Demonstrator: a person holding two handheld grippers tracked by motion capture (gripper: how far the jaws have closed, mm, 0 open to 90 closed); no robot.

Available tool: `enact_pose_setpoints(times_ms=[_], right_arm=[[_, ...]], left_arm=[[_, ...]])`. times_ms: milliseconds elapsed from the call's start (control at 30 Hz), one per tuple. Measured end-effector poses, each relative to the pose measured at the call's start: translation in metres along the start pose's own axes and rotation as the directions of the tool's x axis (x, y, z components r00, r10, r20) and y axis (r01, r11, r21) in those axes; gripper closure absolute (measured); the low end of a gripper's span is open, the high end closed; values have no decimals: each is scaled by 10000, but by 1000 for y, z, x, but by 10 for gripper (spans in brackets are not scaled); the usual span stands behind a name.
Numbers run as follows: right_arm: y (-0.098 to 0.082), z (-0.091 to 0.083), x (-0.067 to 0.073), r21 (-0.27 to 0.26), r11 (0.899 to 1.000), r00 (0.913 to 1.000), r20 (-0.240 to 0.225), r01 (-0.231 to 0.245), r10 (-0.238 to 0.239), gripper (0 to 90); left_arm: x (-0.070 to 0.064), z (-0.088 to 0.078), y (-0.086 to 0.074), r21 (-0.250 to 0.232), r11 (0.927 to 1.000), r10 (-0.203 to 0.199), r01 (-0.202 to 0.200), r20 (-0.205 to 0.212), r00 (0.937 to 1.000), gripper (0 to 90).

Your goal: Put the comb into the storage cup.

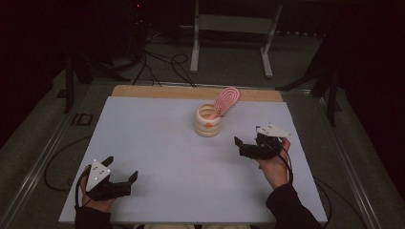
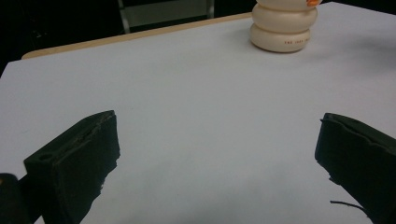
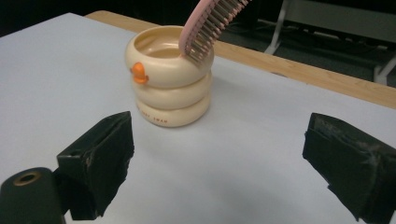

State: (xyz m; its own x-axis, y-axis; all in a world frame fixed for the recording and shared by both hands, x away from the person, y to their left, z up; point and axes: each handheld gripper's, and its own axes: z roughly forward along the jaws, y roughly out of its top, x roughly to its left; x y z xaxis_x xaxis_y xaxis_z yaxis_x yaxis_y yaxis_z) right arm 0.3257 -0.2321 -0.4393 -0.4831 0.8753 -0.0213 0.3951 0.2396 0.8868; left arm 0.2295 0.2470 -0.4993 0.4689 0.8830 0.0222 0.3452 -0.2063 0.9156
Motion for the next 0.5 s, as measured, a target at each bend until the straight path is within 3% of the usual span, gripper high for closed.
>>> enact_pose_setpoints(times_ms=[367,400,500], right_arm=[[-24,-21,9,-280,9996,9999,25,-105,106,87],[-31,-25,8,-406,9985,9993,0,-370,370,87],[-40,-30,6,-529,9973,9986,50,-518,521,87]], left_arm=[[1,0,0,-42,10000,-54,54,-12,10000,7],[1,0,0,-44,9999,-91,91,-12,10000,7],[2,0,0,-60,9999,-110,110,-16,9999,7]])
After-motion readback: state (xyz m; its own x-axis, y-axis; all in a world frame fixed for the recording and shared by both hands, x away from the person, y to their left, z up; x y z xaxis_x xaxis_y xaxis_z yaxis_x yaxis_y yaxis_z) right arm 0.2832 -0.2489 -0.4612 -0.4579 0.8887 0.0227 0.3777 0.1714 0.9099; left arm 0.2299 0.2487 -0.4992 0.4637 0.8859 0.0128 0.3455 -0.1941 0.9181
